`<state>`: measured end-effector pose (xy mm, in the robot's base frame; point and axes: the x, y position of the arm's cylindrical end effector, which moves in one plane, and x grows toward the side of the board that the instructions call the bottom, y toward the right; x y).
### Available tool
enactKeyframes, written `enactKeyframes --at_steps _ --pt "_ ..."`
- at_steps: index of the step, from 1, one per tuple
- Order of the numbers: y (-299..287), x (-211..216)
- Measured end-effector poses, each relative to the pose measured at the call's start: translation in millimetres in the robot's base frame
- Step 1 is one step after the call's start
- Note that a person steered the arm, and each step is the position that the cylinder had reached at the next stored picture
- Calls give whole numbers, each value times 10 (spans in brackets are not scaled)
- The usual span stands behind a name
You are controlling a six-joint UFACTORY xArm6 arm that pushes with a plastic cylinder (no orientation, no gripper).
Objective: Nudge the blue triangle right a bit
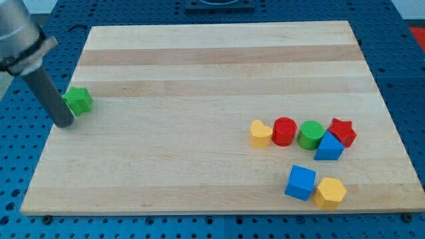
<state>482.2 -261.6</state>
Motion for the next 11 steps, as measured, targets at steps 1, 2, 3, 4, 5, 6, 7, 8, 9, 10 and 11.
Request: enactKeyframes --at_steps 1,2,3,4,5,6,7,8,9,10,11 --pt "778 228" --pt "1418 381" --pt "2036 649" --pt "2556 646" --pt "3039 646" --pt "3540 647" --pt "4030 672" --pt "4419 865" --pt "4849 1029" --pt "5173 1269" --pt "5042 1362"
